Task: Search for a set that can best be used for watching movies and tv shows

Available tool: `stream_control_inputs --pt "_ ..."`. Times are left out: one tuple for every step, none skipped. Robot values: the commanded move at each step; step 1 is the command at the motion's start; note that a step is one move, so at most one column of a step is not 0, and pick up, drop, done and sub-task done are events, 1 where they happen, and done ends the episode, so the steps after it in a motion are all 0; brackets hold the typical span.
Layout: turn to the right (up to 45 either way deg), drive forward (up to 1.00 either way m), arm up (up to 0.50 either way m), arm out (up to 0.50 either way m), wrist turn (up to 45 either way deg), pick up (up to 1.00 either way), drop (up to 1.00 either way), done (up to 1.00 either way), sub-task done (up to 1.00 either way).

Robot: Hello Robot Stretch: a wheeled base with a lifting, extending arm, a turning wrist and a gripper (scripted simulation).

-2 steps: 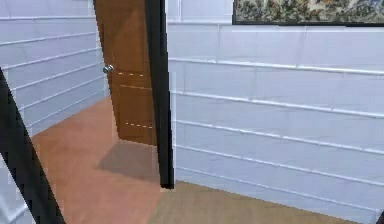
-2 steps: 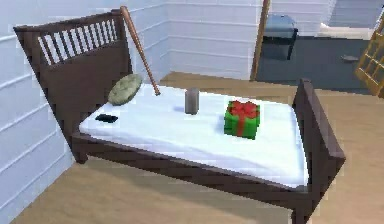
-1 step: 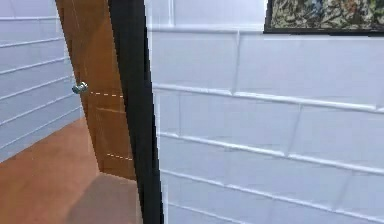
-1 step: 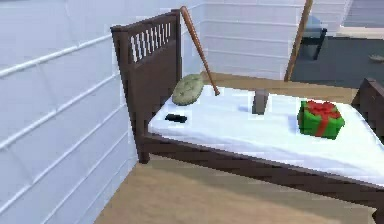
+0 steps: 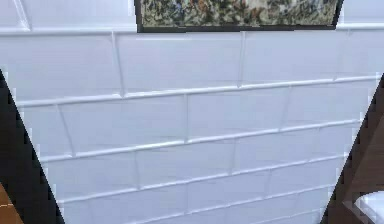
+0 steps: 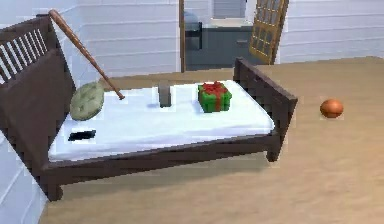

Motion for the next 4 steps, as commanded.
stream_control_inputs --pt "0.0 0.05 0.0 0.0 0.0 0.0 0.0 0.0 0.0" --pt "-45.0 0.0 0.0 0.0 0.0 0.0 0.0 0.0 0.0" --pt "-6.0 0.0 0.0 0.0 0.0 0.0 0.0 0.0 0.0" --pt "0.0 0.5 0.0 0.0 0.0 0.0 0.0 0.0 0.0"
